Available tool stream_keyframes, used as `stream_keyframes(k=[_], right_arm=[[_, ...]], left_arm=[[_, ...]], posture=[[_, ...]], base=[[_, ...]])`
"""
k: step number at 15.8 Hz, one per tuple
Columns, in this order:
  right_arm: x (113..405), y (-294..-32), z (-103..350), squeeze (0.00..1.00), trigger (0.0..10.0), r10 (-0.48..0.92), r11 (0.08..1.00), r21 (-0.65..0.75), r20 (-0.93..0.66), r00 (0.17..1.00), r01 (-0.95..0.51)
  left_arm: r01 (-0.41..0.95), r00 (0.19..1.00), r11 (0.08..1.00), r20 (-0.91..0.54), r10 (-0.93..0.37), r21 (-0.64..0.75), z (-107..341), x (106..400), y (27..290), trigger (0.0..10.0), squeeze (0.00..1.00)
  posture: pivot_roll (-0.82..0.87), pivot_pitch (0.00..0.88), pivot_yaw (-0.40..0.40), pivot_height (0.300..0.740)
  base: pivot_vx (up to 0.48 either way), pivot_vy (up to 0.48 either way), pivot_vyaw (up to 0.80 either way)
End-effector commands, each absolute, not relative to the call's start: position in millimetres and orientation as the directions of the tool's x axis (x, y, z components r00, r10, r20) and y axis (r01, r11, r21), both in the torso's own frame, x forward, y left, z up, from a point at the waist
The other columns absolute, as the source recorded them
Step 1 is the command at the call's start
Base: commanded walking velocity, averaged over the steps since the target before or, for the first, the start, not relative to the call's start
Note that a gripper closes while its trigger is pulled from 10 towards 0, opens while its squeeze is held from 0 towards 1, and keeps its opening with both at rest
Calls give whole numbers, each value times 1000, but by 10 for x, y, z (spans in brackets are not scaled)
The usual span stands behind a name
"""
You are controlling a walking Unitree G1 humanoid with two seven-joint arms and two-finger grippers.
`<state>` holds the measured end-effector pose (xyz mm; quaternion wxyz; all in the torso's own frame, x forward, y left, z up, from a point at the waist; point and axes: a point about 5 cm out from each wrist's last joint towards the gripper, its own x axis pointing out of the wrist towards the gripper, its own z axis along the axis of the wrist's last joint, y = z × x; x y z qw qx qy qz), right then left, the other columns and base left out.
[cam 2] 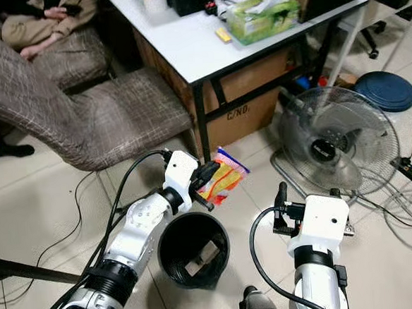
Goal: Picking trash to rubbish bin
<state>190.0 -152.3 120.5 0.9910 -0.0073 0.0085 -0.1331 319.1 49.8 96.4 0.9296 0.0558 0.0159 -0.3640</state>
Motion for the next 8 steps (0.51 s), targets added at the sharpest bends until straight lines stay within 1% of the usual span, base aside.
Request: stream_keyframes(k=[1, 3, 8], right_arm=[[1883, -1475, 1189, 0, 10000, -265, 964, 1, -26, 964, 265], [1876, -1473, 1188, 0, 10000, -264, 964, 0, -28, 964, 264], [1859, -1459, 1173, 0, 10000, -262, 965, 3, -37, 964, 262]], left_arm=[[681, 732, 725, -89, -675, 108, 929, 3189, 507, 10000, 0], [678, 735, 726, -90, -673, 113, 919, 3189, 513, 10000, 0], [674, 739, 728, -112, -664, 129, 838, 3164, 550, 10000, 0]], posture=[[-20, 207, 47, 740], [-20, 208, 47, 740], [-21, 222, 44, 740]], base=[[262, 0, 0], [247, 0, 0], [0, 0, 0]])
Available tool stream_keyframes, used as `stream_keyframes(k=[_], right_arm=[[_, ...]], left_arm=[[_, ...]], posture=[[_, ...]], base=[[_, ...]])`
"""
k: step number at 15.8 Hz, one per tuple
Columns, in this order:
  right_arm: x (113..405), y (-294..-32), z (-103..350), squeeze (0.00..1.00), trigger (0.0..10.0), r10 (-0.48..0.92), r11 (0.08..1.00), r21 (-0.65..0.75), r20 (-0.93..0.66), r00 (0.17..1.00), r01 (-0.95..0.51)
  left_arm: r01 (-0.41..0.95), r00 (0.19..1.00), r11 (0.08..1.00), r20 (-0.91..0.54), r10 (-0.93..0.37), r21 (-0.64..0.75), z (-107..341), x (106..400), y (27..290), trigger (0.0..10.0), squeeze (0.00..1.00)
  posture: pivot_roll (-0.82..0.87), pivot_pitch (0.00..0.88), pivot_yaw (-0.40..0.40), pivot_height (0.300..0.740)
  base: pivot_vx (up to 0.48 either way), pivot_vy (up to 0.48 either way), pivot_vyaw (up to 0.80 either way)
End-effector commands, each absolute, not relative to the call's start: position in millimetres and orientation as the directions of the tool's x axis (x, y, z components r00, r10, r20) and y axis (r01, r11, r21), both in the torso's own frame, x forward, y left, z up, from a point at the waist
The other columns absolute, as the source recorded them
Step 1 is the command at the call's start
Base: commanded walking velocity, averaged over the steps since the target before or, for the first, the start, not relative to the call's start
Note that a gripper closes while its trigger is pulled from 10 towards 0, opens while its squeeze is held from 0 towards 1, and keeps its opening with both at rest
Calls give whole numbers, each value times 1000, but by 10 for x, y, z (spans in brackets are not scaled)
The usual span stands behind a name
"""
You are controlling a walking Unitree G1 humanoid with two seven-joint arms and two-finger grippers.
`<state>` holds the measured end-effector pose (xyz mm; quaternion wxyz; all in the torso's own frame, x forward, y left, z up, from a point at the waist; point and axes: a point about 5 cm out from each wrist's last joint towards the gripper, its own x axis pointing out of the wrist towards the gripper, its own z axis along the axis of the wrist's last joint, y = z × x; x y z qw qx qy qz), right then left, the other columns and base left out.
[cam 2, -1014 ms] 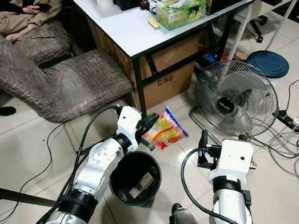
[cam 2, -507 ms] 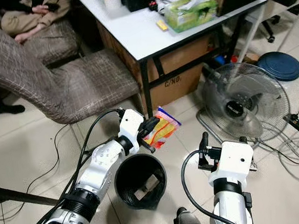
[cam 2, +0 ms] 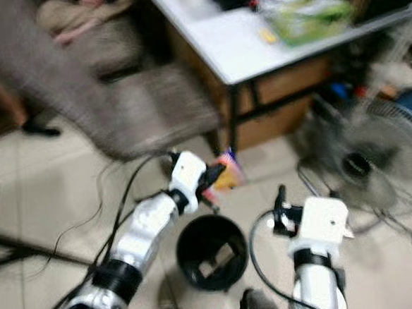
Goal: Picking trash to rubbish bin
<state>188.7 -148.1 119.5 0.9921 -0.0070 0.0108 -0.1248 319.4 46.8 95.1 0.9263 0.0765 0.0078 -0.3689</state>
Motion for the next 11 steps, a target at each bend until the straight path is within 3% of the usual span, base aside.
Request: stream_keyframes(k=[1, 11], right_arm=[[1857, -1458, 1172, 0, 10000, -262, 965, 3, -38, 964, 262], [1832, -1405, 1074, 0, 10000, -256, 966, 3, -74, 964, 257]], left_arm=[[674, 738, 727, -114, -665, 129, 832, 3161, 551, 10000, 0], [740, 671, 652, -229, -705, 165, 508, 2988, 552, 10000, 0]], posture=[[-21, 222, 44, 740], [-18, 250, 57, 740]], base=[[0, 0, 0], [0, 0, 0]])
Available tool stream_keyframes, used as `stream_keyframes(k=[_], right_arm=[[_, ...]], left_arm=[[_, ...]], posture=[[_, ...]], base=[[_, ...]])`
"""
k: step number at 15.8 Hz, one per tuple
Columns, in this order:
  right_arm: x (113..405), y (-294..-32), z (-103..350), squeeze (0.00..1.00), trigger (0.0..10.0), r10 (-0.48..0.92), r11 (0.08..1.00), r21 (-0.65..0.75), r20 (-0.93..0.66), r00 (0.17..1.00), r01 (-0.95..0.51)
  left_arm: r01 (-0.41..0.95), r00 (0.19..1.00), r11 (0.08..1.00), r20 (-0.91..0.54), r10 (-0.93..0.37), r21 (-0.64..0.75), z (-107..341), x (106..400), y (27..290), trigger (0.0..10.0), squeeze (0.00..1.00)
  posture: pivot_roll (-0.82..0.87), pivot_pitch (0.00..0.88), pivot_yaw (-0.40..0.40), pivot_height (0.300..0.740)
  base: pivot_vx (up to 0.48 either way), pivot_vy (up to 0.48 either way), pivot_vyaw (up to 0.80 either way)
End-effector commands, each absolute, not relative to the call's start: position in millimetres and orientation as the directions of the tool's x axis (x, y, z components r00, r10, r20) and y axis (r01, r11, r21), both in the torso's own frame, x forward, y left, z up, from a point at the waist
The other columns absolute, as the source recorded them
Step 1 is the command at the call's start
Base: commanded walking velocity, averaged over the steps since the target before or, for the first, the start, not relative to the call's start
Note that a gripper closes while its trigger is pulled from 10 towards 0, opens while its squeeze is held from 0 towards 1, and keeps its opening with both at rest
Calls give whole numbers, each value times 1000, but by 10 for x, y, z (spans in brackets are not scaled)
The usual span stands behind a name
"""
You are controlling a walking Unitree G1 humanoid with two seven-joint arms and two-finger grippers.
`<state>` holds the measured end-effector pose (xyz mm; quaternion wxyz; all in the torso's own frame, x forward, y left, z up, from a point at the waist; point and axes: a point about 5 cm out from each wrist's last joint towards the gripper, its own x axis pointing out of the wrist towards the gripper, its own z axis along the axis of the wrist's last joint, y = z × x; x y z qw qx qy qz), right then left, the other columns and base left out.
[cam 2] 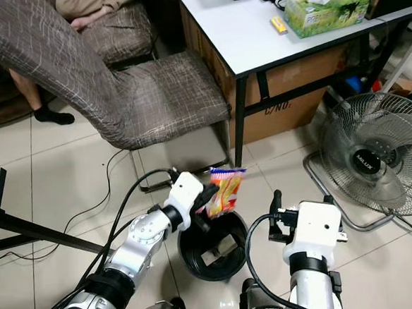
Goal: Picking trash to rubbish bin
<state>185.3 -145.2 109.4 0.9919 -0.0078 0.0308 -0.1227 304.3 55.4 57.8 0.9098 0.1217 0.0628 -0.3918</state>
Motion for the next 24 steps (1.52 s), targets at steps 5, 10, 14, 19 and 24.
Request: stream_keyframes(k=[5, 10, 14, 19, 24], right_arm=[[1821, -1311, 884, 0, 10000, -234, 971, 2, -198, 952, 239], [1640, -1199, 516, 0, 10000, -209, 950, 127, -415, 885, 284], [1521, -1092, 372, 0, 10000, -145, 897, 288, -525, 839, 335], [1478, -962, 446, 0, 10000, -23, 855, 440, -500, 866, 276], [1516, -876, 543, 0, 10000, 42, 860, 469, -457, 888, 201]], left_arm=[[805, 592, 561, -331, -735, 195, 267, 2821, 574, 10000, 0], [841, 537, 499, -438, -721, 209, 34, 2673, 620, 10000, 0], [850, 523, 481, -458, -719, 215, -6, 2644, 517, 10000, 0], [883, 468, 416, -497, -731, 220, -119, 2499, 439, 10000, 0], [854, 510, 479, -510, -693, 202, -166, 2487, 434, 10000, 0]], posture=[[-21, 317, 85, 740], [-58, 379, 107, 740], [-84, 402, 107, 740], [-111, 418, 100, 740], [-120, 421, 94, 740]], base=[[0, 0, 0], [0, 0, 0], [0, 0, 0], [0, 0, 0], [0, 0, 0]])
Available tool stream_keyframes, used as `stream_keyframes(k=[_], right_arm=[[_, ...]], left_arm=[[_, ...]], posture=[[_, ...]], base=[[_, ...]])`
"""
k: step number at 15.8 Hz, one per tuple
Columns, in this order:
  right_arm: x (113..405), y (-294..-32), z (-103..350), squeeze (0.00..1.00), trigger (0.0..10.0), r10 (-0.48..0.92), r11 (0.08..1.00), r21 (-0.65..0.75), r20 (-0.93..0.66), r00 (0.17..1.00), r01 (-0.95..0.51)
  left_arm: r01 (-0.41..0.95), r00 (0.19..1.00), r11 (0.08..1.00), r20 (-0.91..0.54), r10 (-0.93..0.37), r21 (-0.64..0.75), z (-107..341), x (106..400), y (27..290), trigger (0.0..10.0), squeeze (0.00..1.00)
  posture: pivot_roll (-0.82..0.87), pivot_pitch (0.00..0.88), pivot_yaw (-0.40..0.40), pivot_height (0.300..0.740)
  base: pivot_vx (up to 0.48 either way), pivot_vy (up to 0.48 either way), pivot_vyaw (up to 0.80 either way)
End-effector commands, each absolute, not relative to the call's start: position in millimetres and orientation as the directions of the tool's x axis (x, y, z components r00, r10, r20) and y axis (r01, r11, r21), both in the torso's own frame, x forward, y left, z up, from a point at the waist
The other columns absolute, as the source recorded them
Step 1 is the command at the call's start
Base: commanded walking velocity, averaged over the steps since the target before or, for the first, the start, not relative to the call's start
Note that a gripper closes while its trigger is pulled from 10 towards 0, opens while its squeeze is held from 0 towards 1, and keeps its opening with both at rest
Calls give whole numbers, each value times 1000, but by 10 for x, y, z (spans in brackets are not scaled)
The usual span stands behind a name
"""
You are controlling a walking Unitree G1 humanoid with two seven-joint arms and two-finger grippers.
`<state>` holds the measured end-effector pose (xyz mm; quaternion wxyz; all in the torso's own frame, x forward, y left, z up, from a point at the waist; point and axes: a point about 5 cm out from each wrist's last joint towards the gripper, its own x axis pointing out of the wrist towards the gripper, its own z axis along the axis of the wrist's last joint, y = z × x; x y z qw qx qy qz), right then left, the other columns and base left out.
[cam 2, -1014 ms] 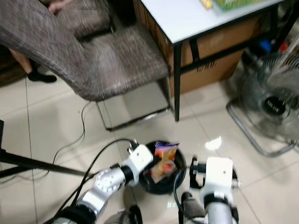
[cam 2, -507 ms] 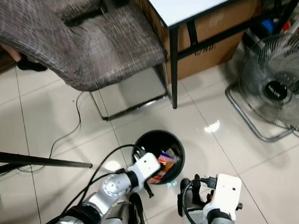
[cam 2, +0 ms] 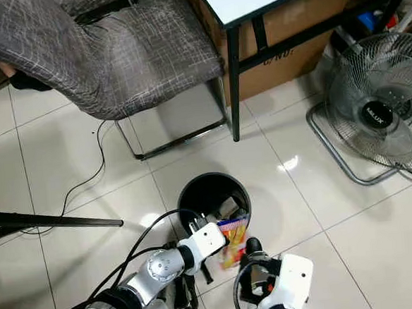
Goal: Picking trash to rubbish bin
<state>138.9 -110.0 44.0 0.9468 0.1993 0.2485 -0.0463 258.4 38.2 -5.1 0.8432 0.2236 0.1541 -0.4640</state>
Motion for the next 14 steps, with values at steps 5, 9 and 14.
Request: stream_keyframes(k=[5, 9, 14], right_arm=[[1548, -822, 633, 0, 10000, 69, 867, 474, -425, 903, 157], [1579, -794, 707, 0, 10000, 88, 868, 481, -394, 915, 124], [1592, -803, 733, 0, 10000, 105, 874, 476, -384, 917, 100]], left_arm=[[820, 556, 545, -473, -683, 177, -105, 2531, 285, 10000, 0], [740, 643, 653, -449, -620, 160, 25, 2743, 312, 10000, 0], [631, 744, 751, -431, -511, 198, 225, 3047, 456, 10000, 0]], posture=[[-132, 424, 91, 740], [-137, 423, 89, 740], [-137, 414, 70, 740]], base=[[0, 0, 0], [0, 0, 0], [0, 0, 0]])
